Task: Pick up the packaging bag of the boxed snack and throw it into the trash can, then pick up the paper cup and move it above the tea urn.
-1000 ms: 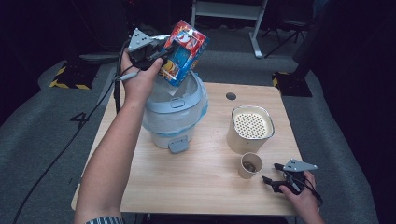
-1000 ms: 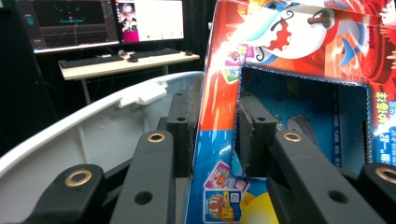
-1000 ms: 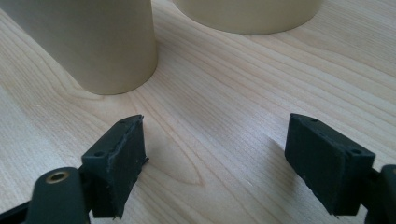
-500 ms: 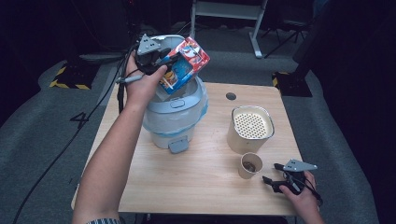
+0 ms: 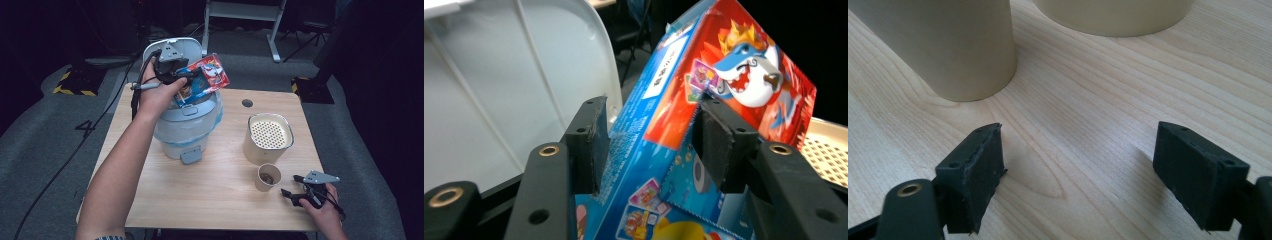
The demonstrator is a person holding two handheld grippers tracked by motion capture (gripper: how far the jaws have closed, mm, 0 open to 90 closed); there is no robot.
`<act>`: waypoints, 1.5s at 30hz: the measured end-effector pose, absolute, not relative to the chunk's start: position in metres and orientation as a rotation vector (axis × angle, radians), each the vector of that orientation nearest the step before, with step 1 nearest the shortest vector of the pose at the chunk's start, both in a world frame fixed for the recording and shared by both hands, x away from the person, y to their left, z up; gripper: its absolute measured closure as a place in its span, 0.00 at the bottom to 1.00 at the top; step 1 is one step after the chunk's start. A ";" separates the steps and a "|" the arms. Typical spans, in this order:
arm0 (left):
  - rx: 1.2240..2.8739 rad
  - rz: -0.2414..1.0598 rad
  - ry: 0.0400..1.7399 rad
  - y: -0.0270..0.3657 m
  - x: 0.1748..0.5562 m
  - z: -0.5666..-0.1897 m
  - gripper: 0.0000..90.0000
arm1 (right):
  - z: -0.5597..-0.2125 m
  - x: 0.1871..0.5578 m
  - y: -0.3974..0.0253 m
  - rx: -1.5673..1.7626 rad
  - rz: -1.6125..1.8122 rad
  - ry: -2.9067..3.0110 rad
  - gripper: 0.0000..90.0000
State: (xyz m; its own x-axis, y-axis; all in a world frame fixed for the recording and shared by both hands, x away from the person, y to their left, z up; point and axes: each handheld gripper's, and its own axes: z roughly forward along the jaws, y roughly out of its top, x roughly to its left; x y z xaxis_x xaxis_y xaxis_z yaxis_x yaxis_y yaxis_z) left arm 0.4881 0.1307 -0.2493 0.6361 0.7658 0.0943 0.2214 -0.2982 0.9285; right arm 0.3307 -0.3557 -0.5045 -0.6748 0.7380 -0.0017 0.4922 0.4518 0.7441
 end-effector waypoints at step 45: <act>1.893 0.387 0.528 0.161 0.344 -0.288 0.42 | -0.504 0.330 -0.355 1.024 1.058 2.390 0.23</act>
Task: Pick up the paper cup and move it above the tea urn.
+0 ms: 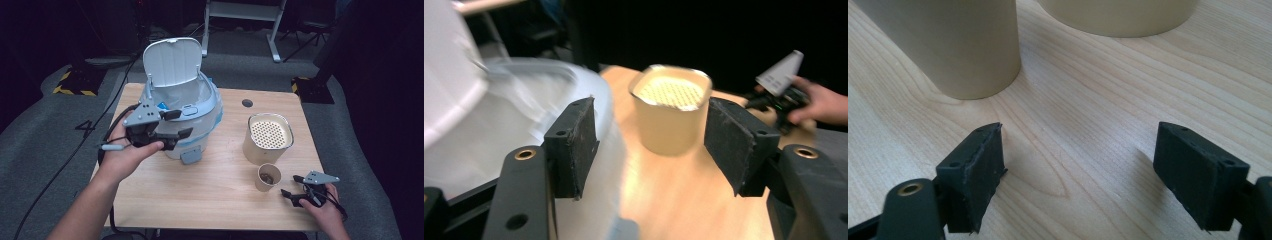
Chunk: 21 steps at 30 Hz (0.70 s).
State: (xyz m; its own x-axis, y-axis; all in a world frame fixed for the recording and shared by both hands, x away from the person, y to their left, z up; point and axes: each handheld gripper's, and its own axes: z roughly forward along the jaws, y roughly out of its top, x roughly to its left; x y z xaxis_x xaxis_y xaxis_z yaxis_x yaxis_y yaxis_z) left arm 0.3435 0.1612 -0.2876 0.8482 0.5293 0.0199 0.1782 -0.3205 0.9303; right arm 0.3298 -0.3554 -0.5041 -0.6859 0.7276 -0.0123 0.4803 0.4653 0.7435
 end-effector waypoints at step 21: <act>1.992 0.249 0.532 0.148 0.331 -0.386 0.41 | -0.495 0.324 -0.359 0.964 1.061 2.482 0.35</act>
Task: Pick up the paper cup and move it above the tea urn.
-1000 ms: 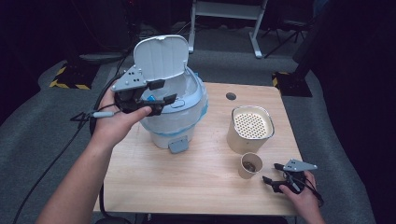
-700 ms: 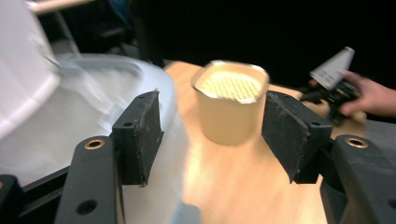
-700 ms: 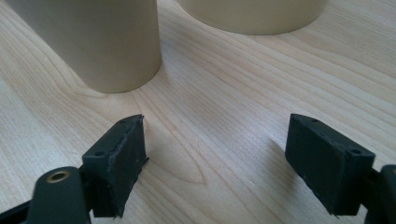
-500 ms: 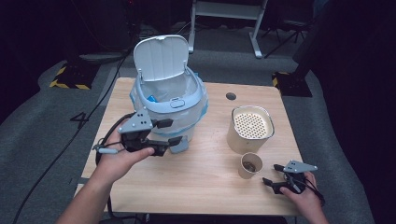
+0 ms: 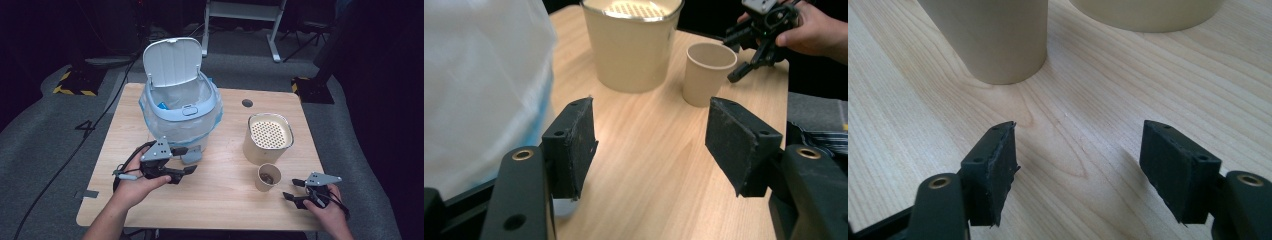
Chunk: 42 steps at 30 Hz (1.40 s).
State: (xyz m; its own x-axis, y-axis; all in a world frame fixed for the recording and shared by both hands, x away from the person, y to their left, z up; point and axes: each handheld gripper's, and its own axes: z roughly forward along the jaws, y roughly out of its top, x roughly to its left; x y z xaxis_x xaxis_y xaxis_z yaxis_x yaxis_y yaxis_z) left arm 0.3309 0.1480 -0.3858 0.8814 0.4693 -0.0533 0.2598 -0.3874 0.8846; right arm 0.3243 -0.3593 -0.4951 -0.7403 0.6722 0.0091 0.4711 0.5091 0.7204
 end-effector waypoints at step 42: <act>2.285 0.260 0.803 0.147 0.338 -0.500 0.26 | -0.479 0.316 -0.346 0.912 1.237 2.391 0.18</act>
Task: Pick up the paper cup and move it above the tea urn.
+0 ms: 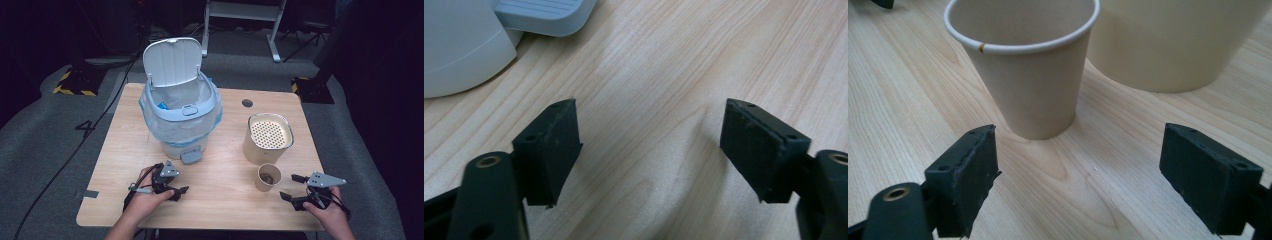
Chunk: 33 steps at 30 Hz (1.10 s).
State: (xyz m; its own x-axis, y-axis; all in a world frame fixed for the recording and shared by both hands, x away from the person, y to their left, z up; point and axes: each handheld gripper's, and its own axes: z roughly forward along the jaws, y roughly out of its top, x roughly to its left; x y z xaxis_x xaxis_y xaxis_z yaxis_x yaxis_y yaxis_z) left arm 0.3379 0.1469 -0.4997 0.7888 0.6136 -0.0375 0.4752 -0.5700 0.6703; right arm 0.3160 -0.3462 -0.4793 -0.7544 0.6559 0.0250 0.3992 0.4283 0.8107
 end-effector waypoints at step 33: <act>2.273 0.284 0.788 0.146 0.341 -0.504 0.14 | -0.490 0.339 -0.296 0.792 1.332 2.420 0.27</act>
